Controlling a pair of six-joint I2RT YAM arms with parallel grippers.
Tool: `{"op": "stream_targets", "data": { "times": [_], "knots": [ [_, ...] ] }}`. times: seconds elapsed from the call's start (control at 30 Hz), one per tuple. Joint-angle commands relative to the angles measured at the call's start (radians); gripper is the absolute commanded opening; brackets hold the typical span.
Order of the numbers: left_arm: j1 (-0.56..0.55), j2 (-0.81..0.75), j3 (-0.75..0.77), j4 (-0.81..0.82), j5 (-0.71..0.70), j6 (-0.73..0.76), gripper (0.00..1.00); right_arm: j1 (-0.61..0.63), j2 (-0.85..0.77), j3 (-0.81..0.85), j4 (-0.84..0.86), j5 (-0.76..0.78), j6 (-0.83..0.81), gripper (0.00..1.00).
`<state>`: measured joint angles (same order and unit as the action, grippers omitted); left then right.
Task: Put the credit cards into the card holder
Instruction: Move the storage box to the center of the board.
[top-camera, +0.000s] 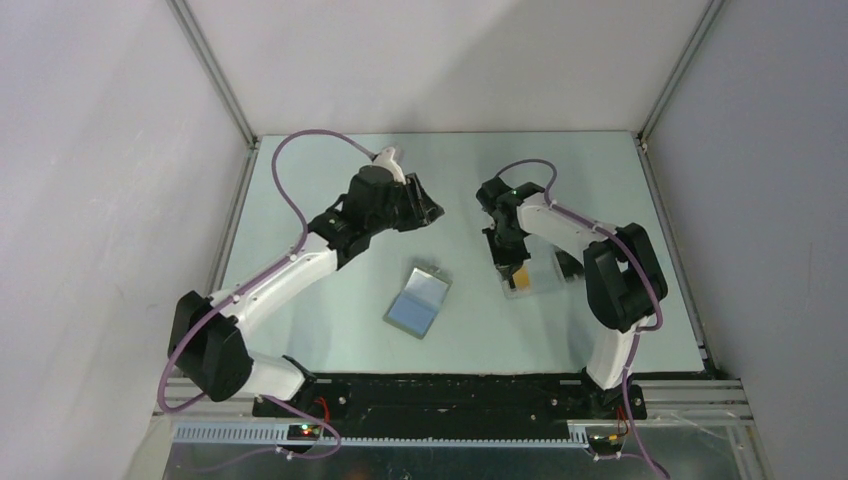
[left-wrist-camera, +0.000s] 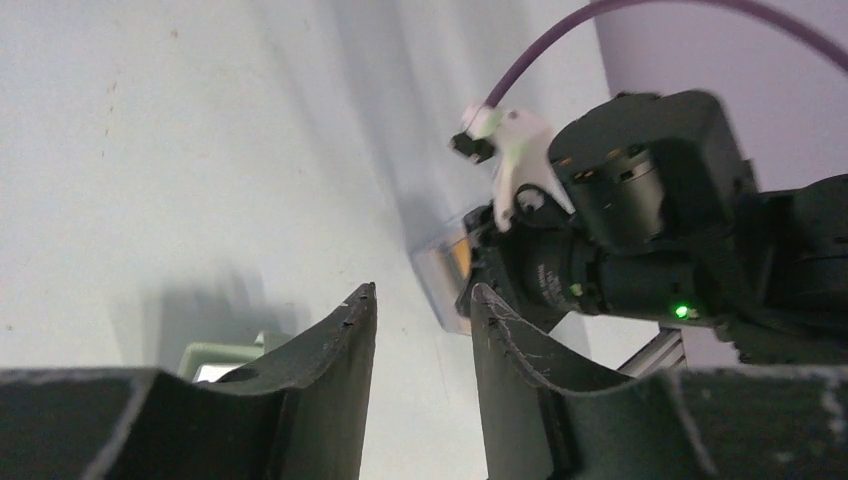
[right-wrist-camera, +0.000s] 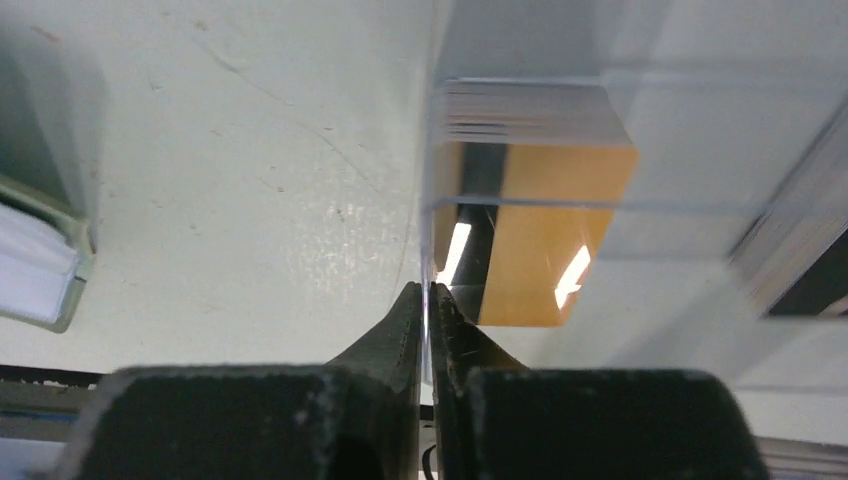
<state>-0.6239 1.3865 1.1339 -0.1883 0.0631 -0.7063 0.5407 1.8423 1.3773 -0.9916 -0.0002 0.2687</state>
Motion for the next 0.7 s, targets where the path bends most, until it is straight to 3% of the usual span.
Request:
{"op": "stream_targets", "data": {
  "times": [0.0, 0.4, 0.47, 0.57, 0.67],
  "knots": [
    [0.0, -0.021, -0.026, 0.006, 0.012, 0.011, 0.45, 0.0, 0.015, 0.001, -0.006, -0.014, 0.065, 0.04],
    [-0.029, 0.033, -0.084, 0.007, 0.039, -0.014, 0.45, 0.074, 0.032, 0.018, 0.011, -0.063, 0.039, 0.0],
    [-0.038, 0.043, -0.085, 0.007, 0.039, -0.02, 0.45, 0.083, 0.027, 0.026, 0.007, -0.063, 0.044, 0.08],
    [-0.063, 0.065, -0.083, 0.008, 0.044, -0.026, 0.46, 0.078, -0.017, 0.029, 0.006, -0.063, 0.051, 0.35],
    [-0.085, 0.094, -0.083, 0.019, 0.063, -0.054, 0.5, 0.039, -0.093, 0.009, 0.033, -0.137, 0.065, 0.5]
  ]
}}
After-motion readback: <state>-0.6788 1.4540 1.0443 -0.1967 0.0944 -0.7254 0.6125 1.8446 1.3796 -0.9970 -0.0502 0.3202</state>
